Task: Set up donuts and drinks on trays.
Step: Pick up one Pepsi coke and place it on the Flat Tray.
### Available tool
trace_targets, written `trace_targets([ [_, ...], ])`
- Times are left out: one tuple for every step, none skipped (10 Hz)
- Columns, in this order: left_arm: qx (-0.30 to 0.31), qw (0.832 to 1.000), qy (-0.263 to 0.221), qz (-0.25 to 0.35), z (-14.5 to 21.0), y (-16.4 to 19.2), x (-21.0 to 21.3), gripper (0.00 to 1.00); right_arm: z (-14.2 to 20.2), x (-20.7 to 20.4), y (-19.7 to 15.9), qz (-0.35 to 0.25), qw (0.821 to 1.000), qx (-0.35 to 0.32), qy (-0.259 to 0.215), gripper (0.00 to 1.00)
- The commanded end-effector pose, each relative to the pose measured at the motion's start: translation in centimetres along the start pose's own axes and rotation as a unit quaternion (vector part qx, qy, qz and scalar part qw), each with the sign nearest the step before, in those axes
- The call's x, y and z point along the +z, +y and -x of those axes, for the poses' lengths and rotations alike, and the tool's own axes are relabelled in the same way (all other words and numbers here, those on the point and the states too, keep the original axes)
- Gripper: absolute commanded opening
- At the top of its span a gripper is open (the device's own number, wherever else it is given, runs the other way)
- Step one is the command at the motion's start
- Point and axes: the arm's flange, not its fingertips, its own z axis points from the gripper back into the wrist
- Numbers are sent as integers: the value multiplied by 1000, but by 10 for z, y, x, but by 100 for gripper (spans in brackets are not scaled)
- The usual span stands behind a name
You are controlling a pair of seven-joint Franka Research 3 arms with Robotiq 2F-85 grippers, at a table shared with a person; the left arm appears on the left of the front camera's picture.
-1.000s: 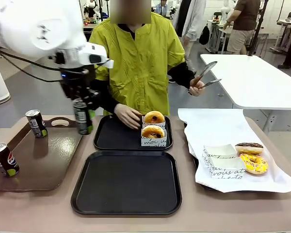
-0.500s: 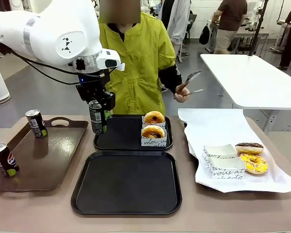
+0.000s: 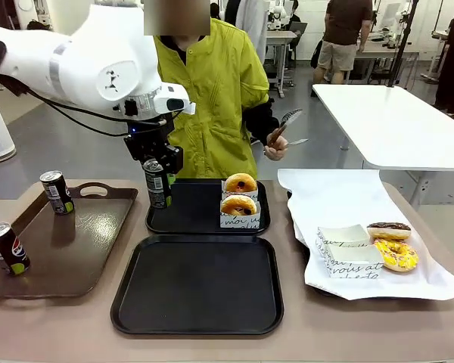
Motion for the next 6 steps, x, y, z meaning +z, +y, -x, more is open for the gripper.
trace_targets([
  [20,999,-27,12,-17,13,-23,57,-1,0,0,-8,1000,5,-1,100],
  [24,999,-21,3,-32,20,-34,57,-1,0,0,-8,1000,5,-1,100],
  [29,999,-16,-3,-41,23,-48,57,-1,0,0,-8,1000,5,-1,100],
  [40,999,-18,-3,-41,24,-64,57,-1,0,0,-8,1000,5,-1,100],
  [44,999,-4,4,-48,28,-73,57,-1,0,0,-8,1000,5,-1,100],
  [46,999,1,5,-48,30,-80,57,-1,0,0,-8,1000,5,-1,100],
])
